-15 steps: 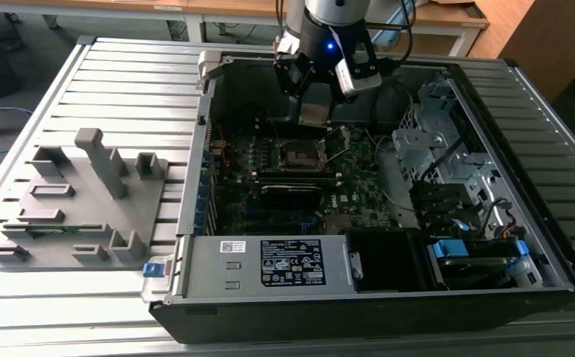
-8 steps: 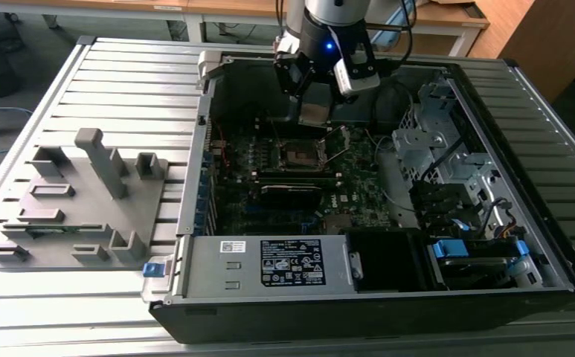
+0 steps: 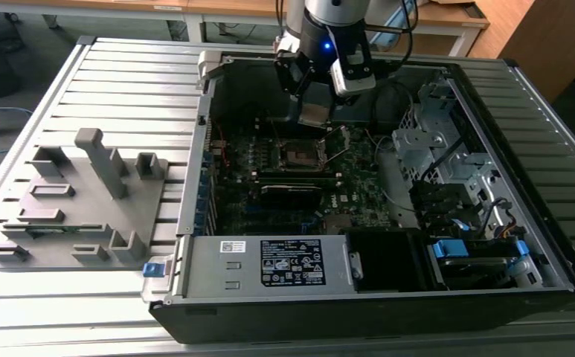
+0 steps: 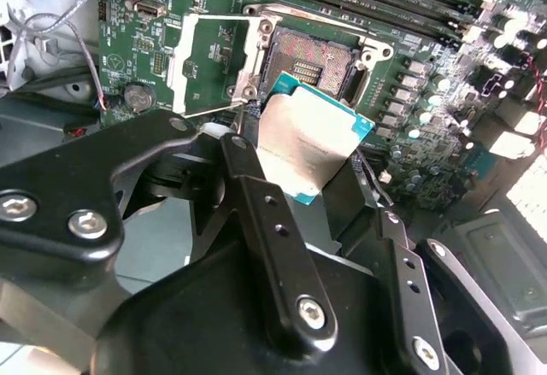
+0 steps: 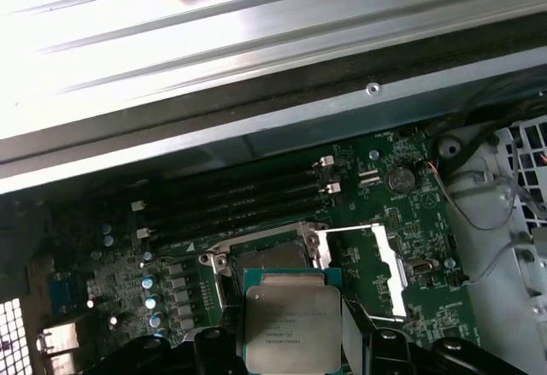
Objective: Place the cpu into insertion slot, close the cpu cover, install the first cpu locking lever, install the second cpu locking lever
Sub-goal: 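Place the cpu into insertion slot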
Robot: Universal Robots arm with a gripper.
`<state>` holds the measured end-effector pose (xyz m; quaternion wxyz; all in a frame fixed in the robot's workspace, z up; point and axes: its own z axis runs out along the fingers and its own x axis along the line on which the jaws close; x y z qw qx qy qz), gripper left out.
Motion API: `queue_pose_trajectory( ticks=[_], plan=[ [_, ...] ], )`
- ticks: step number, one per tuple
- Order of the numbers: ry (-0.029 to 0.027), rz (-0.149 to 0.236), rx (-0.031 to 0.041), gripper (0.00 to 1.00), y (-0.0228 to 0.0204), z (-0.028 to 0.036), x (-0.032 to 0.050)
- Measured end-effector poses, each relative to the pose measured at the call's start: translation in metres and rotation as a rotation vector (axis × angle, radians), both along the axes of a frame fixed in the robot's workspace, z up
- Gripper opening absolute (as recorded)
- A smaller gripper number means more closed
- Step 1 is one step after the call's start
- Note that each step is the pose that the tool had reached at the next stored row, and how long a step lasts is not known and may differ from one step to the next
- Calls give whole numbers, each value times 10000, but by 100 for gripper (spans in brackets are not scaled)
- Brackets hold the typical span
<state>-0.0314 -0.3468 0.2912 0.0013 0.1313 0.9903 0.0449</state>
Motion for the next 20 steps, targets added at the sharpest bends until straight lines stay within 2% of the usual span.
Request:
queue_pose_trajectory(
  ticks=[10,17,20],
  plan=[
    [-1,-35,-1,54,0,0,0],
    [1,-586,-1,54,0,-2,0],
    [0,-665,0,54,0,-3,0]
  ],
)
